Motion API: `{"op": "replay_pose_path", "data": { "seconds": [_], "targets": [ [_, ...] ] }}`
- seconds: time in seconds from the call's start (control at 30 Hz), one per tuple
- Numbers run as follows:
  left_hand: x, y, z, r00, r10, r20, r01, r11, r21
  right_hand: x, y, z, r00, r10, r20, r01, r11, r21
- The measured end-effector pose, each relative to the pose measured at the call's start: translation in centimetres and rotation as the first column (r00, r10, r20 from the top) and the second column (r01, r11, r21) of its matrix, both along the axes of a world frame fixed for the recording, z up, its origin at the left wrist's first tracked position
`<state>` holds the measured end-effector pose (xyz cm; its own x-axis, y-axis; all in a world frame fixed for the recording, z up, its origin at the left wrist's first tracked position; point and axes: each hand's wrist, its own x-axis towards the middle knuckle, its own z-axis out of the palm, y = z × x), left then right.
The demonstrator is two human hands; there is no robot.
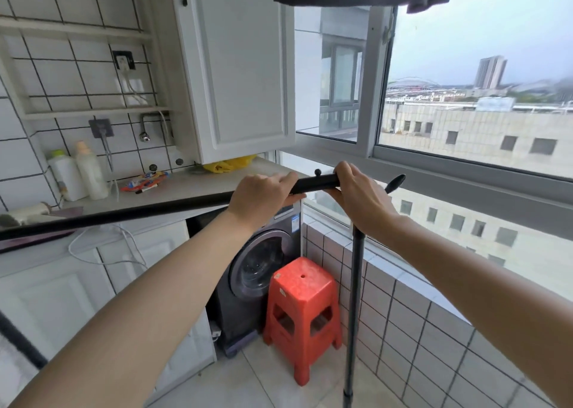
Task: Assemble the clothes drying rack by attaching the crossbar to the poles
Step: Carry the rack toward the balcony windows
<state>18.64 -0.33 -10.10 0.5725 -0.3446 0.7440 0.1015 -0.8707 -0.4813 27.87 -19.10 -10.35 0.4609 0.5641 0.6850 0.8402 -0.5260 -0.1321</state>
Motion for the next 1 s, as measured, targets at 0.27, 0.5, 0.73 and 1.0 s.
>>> {"op": "replay_pose_path", "data": {
  "seconds": [0.27, 0.5, 0.73, 1.0],
  "targets": [
    [-3.3, -7.3, -0.1, 0.991, -0.124, -0.049, 0.124, 0.992, -0.009, -4.9, -8.0, -0.5, 0.997, -0.075, -0.018, 0.074, 0.997, -0.016],
    [-4.7, -15.3, -0.4, 0.991, -0.13, -0.011, 0.13, 0.991, 0.008, -7.5, -16.7, -0.3, 0.992, -0.121, -0.021, 0.121, 0.992, -0.02],
    [-6.7, -26.2, -0.8, 0.978, -0.207, -0.002, 0.207, 0.978, -0.016, -9.9, -27.8, -1.0, 0.989, -0.151, 0.014, 0.151, 0.988, -0.016],
    [-8.5, -37.2, -1.3, 0.948, -0.316, -0.035, 0.314, 0.949, -0.033, -12.2, -39.1, -2.0, 0.972, -0.236, -0.006, 0.236, 0.971, -0.039]
  ]
}}
